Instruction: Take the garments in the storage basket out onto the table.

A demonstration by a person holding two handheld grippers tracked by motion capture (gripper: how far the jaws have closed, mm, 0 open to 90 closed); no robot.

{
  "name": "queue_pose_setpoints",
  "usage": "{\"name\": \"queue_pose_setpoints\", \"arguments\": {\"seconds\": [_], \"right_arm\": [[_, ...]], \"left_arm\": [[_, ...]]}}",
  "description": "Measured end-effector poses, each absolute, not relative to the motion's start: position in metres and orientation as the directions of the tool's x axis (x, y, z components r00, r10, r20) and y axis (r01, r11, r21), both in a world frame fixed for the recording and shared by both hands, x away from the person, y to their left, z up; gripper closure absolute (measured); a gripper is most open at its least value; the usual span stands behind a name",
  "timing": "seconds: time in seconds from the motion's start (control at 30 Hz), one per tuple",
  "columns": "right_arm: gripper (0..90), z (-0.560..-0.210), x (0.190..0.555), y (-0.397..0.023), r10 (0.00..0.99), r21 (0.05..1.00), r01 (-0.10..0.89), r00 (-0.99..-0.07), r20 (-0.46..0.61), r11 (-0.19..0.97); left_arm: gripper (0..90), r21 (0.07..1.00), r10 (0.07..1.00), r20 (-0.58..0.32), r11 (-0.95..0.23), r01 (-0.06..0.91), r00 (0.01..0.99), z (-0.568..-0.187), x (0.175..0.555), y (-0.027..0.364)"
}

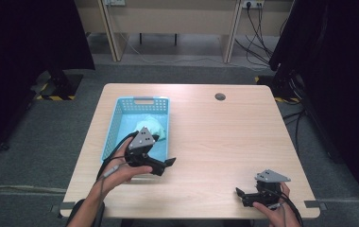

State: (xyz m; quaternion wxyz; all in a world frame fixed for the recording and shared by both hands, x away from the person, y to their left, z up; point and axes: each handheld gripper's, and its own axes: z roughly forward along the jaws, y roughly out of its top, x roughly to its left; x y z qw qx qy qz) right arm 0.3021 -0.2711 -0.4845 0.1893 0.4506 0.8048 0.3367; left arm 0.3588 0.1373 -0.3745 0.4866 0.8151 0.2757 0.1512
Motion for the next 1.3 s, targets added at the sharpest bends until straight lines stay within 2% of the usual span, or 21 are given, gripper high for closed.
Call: {"name": "queue_pose_setpoints", "arguments": {"seconds": [1.3], "right_arm": [[0.2, -0.484, 0.302, -0.271, 0.853, 0.713, 0.598, -0.522, -0.002, 0.367]], "left_arm": [[4.5, 0.864, 0.683, -0.076, -0.319, 0.39, 0.727, -0.384, 0.395, 0.165]]}}
